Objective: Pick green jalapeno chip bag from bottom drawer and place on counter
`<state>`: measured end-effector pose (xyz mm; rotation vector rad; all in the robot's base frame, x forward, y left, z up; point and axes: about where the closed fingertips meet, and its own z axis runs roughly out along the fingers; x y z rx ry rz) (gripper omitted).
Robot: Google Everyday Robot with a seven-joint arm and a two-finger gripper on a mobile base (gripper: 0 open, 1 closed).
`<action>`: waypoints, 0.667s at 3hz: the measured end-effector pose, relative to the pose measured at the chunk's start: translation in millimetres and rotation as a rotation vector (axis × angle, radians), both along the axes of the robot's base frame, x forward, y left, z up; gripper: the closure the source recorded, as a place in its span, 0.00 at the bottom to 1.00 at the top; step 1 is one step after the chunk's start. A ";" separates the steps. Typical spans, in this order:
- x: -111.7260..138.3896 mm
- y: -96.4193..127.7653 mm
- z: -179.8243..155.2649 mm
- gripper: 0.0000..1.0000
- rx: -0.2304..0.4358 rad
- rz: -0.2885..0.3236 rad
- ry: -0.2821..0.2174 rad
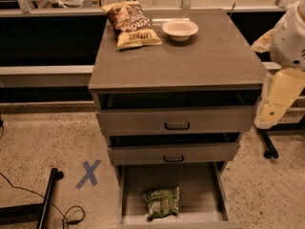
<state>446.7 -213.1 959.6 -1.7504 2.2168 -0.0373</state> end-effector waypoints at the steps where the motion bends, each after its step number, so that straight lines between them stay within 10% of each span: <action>1: -5.7 20.5 -37.8 0.00 0.090 0.092 0.018; 2: -10.0 30.6 -104.8 0.00 0.186 0.182 0.003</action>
Offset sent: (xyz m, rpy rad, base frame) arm -0.0009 0.0514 -0.1886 0.2869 -0.0617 0.3619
